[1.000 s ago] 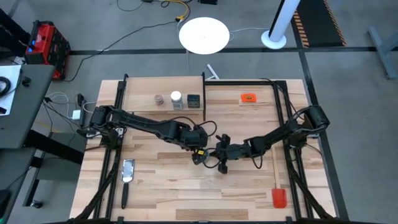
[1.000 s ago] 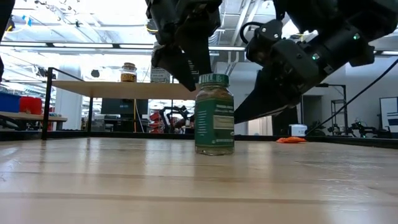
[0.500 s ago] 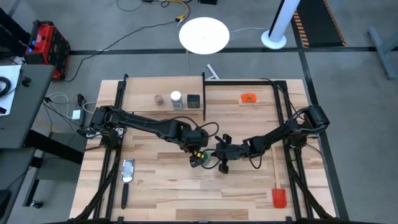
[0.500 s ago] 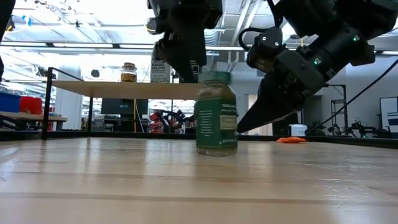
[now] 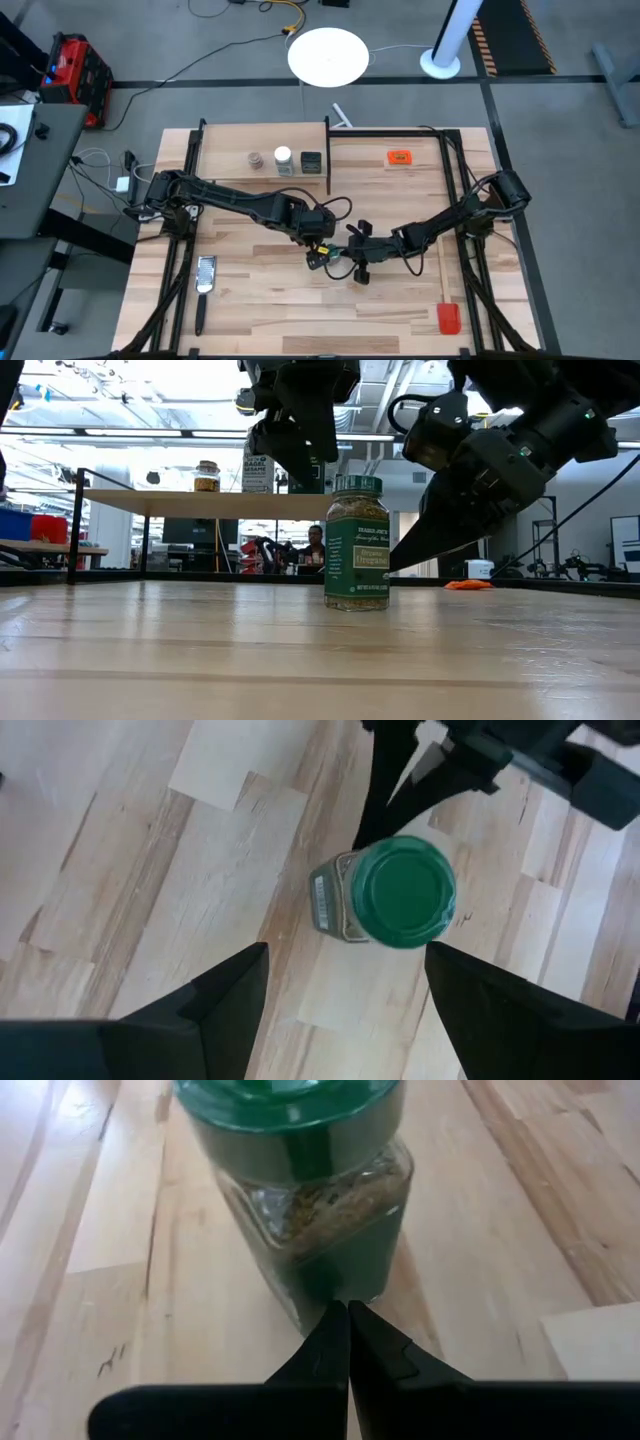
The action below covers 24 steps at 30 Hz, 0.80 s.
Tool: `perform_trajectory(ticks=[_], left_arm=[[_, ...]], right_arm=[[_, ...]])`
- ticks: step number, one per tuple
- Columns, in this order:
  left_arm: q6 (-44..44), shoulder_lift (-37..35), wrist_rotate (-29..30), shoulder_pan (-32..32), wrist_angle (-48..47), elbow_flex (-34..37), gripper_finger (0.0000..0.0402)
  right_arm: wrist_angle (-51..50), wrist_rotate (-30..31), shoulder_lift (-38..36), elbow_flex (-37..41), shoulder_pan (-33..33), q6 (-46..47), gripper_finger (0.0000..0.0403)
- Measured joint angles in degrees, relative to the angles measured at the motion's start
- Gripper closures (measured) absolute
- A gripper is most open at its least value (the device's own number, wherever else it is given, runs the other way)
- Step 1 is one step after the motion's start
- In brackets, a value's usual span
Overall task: Shelf spices
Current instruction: Remove the green seasoning bottle from the shelf
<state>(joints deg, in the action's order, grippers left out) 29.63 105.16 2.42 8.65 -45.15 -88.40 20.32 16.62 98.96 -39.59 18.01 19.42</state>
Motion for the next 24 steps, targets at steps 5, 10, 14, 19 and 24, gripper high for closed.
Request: perform_trajectory(ticks=[5, 10, 14, 19, 24], left_arm=[[-2.19, -0.02, -0.65, 0.96, 2.50, 0.00, 0.0141], [-5.64, -0.07, -0.62, 1.93, 4.92, -0.04, 0.0141], [-6.06, -0.07, -0.03, 2.90, 6.66, -0.04, 0.0141], [-8.22, -0.09, 0.64, 3.36, 7.39, -0.04, 0.0141], [-11.13, -0.11, 1.46, 3.74, 7.46, 0.10, 0.0131]], right_arm=[[-2.09, 0.49, -0.02, 0.00, -0.84, 0.43, 0.0398], [-4.66, 0.63, -0.02, 0.00, -1.40, 1.08, 0.0398], [-14.19, 1.49, -2.71, 0.07, -0.80, 2.57, 0.0398], [-28.69, 7.71, -12.11, 0.07, 1.42, 5.75, 0.0398], [-40.52, 14.61, -22.28, 0.04, 4.37, 10.00, 0.0398]])
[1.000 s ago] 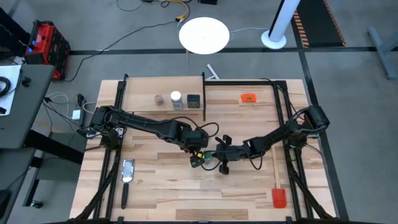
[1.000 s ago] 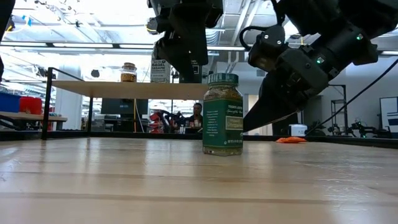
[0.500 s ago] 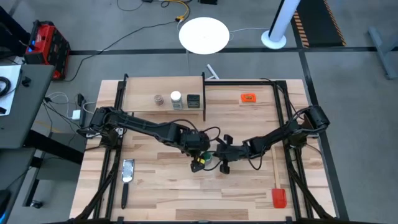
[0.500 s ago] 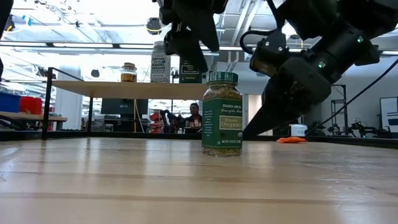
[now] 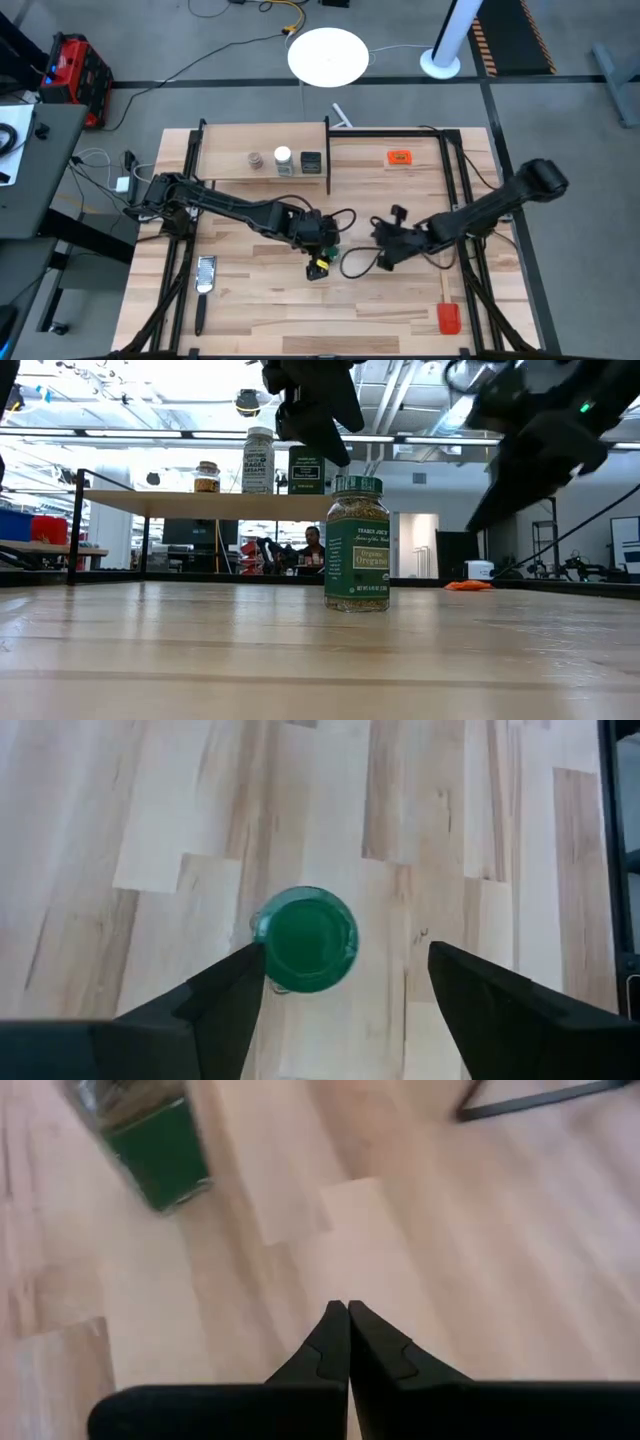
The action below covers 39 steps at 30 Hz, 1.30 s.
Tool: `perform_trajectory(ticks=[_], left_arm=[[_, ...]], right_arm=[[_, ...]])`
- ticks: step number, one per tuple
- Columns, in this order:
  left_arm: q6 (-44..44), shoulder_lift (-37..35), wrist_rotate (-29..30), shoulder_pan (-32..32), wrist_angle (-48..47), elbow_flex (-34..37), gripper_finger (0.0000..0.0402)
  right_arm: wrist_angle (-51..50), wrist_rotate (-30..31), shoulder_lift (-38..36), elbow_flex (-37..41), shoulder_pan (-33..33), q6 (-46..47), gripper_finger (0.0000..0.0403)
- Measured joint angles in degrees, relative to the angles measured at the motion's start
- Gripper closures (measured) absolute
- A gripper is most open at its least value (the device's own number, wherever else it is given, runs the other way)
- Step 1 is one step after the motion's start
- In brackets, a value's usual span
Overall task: Shelf spices
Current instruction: Remove the green seasoning bottle from the shelf
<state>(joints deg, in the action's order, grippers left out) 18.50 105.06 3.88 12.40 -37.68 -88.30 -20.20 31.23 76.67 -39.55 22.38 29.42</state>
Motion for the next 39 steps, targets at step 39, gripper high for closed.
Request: perform_trajectory(ticks=[39], left_arm=[[8.14, 0.00, 10.25, 0.88, 1.73, 0.40, 0.0098]], right_arm=[[-12.05, 7.18, -6.39, 0.00, 3.86, 8.75, 0.0398]])
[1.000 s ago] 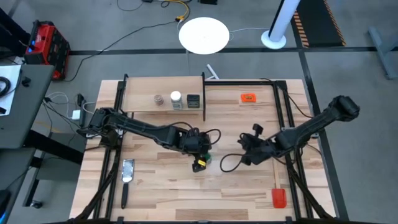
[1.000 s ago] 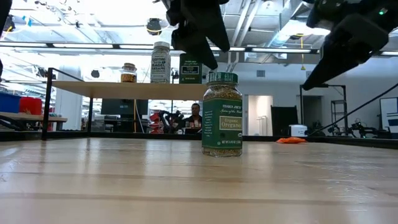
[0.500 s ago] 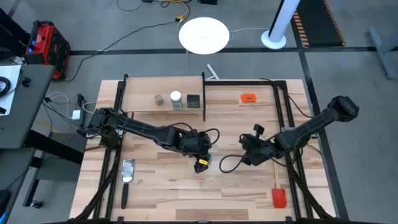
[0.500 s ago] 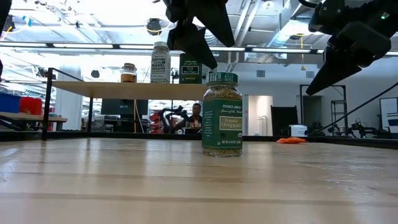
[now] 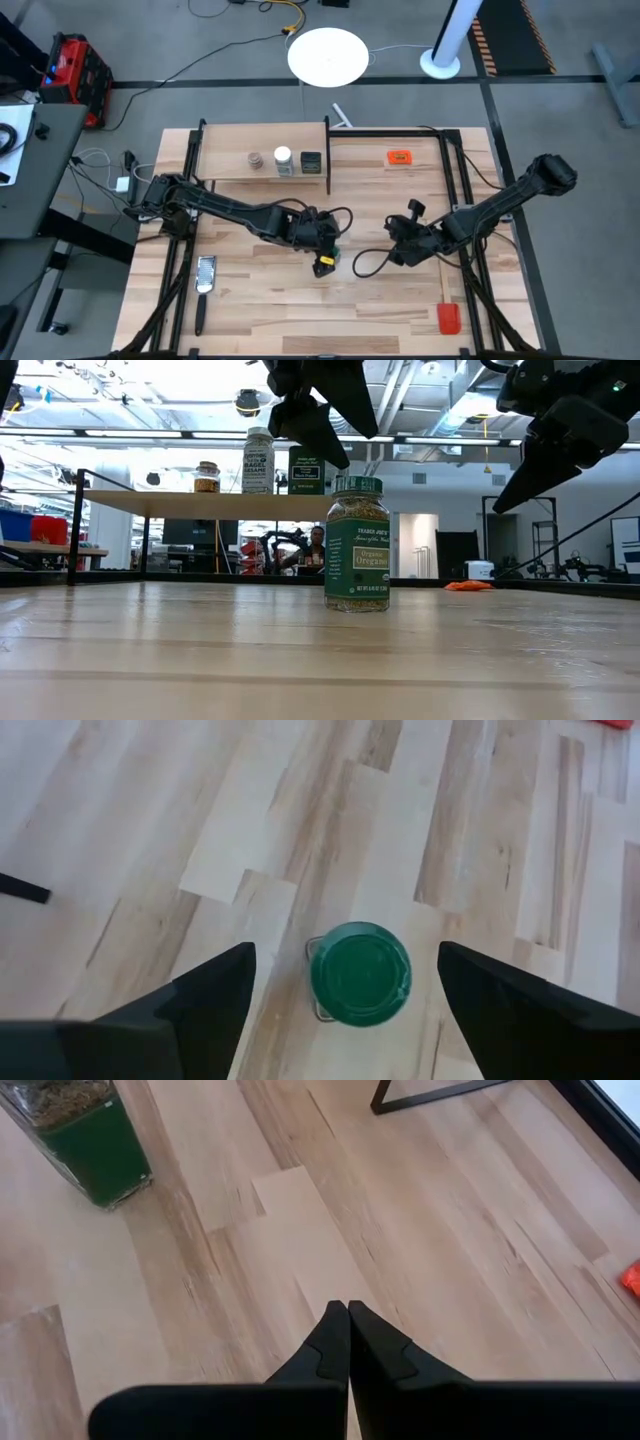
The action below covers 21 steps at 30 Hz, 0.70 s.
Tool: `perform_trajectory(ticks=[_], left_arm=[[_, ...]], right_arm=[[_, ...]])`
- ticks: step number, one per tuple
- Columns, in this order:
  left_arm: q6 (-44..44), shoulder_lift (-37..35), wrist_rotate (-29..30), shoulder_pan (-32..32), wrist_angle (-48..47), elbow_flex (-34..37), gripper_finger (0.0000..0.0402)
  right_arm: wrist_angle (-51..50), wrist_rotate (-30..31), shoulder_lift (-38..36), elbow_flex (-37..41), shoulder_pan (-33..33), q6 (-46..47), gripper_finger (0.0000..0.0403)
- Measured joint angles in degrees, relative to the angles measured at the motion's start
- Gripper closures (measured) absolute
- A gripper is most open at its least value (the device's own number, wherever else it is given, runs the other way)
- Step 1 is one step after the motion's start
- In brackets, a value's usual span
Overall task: Shelf spices
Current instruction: Remove the green seasoning bottle from the shelf
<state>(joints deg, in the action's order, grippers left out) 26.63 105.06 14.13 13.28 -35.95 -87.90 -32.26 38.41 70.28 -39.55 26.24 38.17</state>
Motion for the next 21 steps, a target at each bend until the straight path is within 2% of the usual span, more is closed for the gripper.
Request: perform_trajectory(ticks=[21], left_arm=[[-1.20, 0.07, 1.43, 0.55, 0.02, 0.02, 0.0098]], right_arm=[[-0.52, 0.21, 0.00, 0.00, -0.01, 0.85, 0.0398]])
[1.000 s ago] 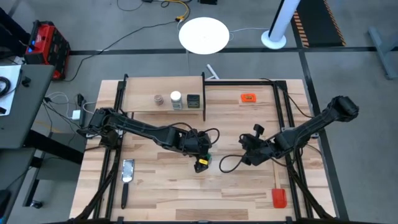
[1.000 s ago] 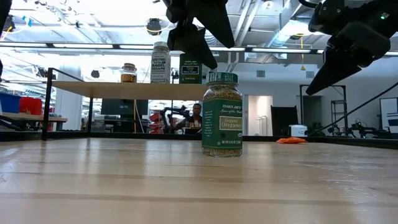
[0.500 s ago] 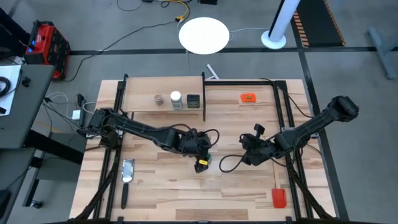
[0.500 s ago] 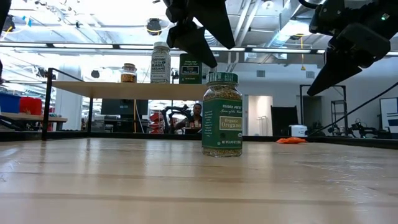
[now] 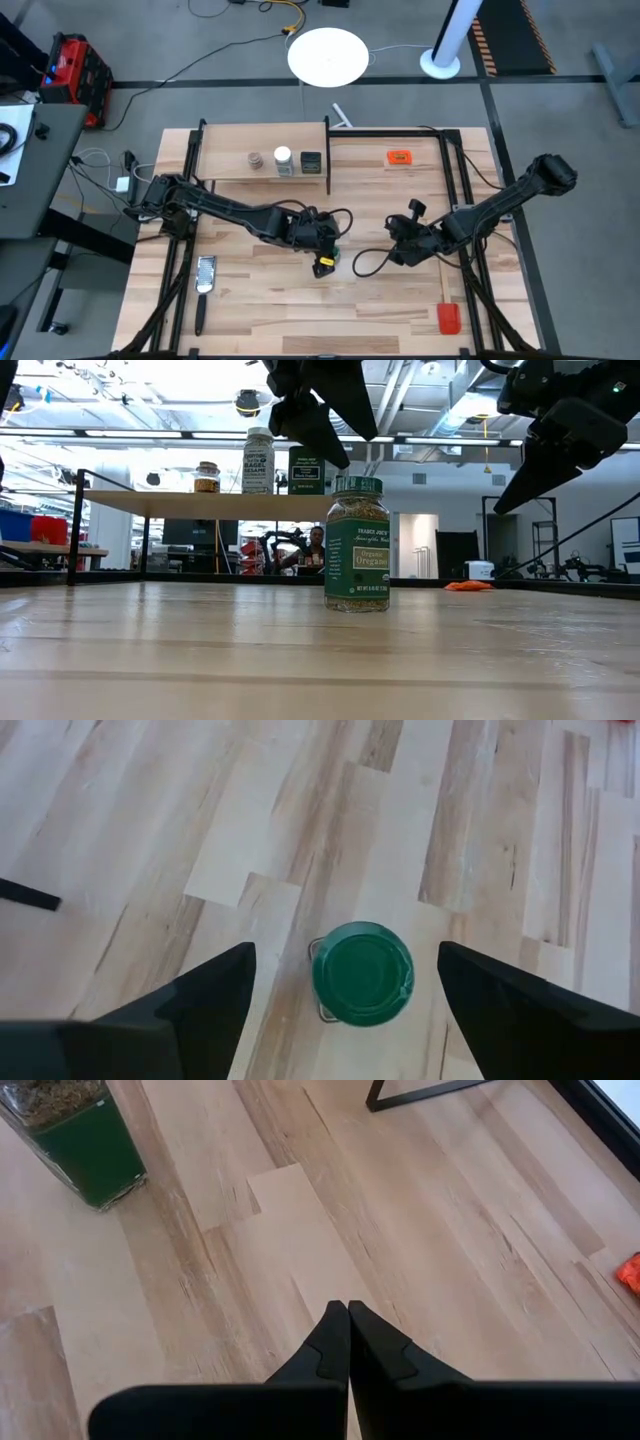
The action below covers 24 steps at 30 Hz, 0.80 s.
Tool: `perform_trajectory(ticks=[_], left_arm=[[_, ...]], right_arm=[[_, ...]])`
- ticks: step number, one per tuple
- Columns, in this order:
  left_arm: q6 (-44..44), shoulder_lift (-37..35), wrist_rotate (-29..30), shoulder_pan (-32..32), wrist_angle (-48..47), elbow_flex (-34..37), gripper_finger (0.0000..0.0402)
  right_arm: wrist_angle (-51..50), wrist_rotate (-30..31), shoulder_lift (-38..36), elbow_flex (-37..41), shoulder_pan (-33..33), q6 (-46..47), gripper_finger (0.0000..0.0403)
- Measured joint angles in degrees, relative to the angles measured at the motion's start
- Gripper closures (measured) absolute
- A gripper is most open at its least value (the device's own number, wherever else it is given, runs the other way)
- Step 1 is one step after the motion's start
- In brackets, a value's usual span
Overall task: Shelf spices
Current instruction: Remove the green seasoning bottle from the shelf
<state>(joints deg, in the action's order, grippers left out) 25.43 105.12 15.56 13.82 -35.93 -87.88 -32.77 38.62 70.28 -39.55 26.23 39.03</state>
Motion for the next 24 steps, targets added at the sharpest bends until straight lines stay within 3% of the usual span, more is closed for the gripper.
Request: perform_trajectory(ticks=[10, 24], left_arm=[[-0.57, 4.93, -3.43, -0.40, 2.61, 0.11, 0.0098], [-0.09, 4.85, -1.70, -0.68, 2.23, 0.07, 0.0098]], right_arm=[[0.06, 0.17, 0.00, 0.00, 0.01, 0.10, 0.0398], [-0.07, 0.14, 0.00, 0.00, 0.01, 0.13, 0.0398]])
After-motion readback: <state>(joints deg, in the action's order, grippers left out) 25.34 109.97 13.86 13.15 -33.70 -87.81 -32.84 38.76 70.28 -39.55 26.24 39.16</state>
